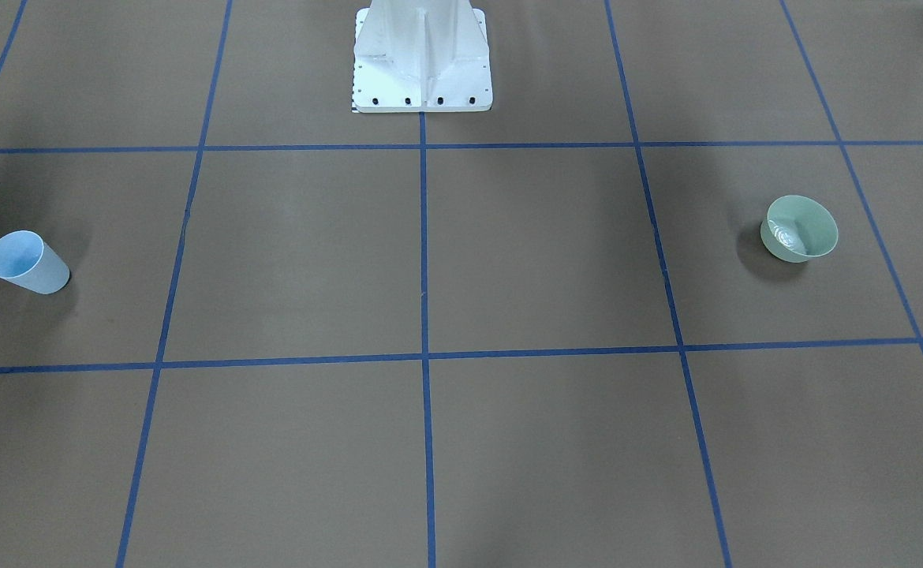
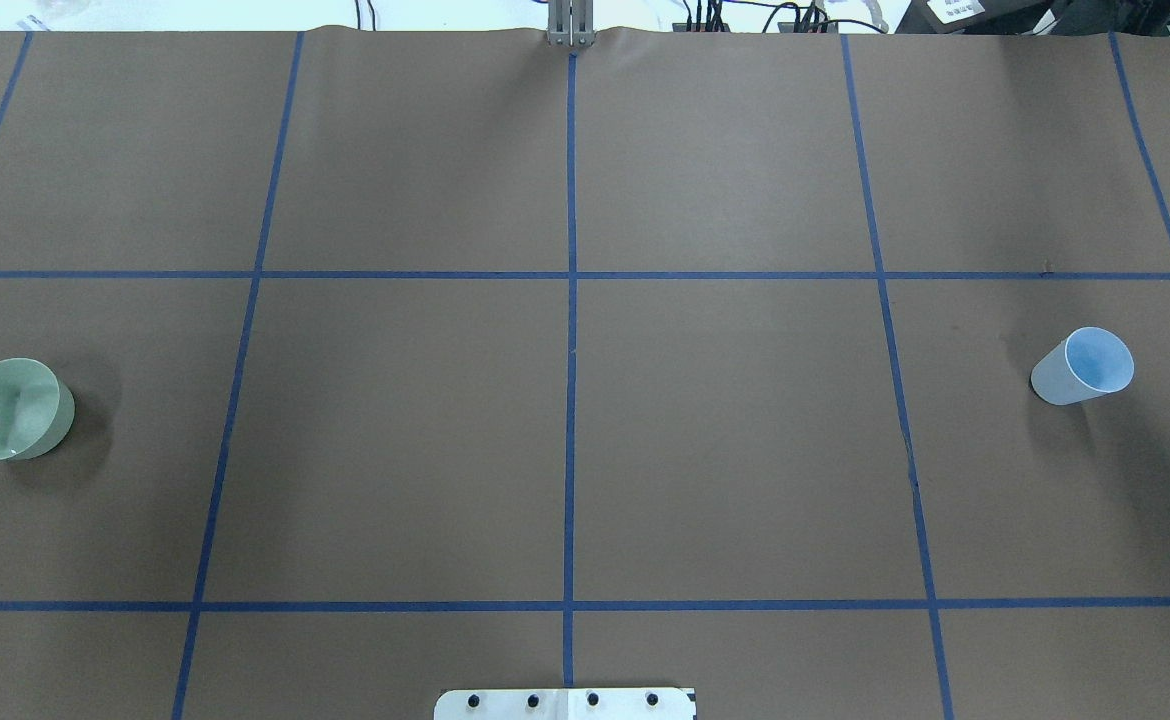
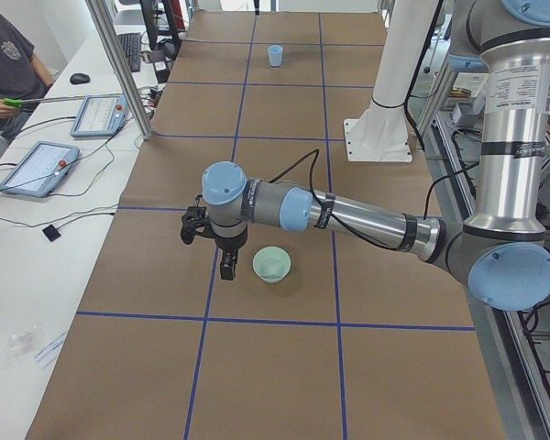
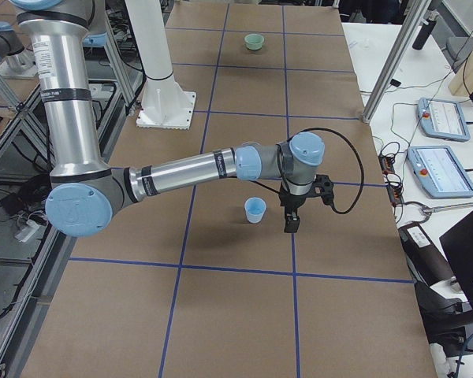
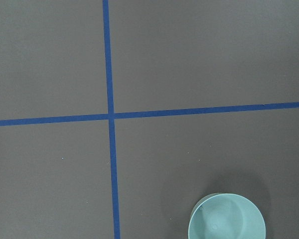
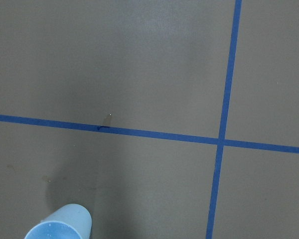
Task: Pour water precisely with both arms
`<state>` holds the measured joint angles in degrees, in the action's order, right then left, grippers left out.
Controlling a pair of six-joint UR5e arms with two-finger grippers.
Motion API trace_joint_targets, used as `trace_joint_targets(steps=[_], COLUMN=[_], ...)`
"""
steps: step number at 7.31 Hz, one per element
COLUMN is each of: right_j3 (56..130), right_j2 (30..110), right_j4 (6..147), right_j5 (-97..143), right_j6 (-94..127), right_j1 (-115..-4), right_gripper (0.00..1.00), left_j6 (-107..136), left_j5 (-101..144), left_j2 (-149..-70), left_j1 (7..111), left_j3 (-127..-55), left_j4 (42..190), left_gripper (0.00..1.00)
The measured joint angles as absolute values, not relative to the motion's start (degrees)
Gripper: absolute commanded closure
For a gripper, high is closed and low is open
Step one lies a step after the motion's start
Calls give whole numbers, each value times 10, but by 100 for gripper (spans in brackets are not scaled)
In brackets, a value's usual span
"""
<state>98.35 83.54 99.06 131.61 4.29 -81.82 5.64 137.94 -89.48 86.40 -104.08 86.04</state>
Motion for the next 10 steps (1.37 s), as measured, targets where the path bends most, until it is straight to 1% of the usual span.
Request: trace_joint_targets(steps=[6, 7, 9, 10], right_j3=[996, 997, 998, 998], right_j2=[856, 860, 862, 865], right_j4=[991, 991, 989, 980], right_j5=[1334, 1334, 1337, 1342], right_j6=[41, 43, 45, 45], right_j1=[-818, -818, -818, -818], right_gripper=[0, 0, 0, 0], left_j6=[59, 78, 137, 157], left_j5=[1392, 1404, 1392, 1380], left_j2=[-875, -872, -871, -870], left_j1=[858, 842, 759, 725], left_j3=[-1050, -1049, -1043, -1028], left_j4=[868, 868, 890, 920], left_gripper=[0, 1, 3, 2])
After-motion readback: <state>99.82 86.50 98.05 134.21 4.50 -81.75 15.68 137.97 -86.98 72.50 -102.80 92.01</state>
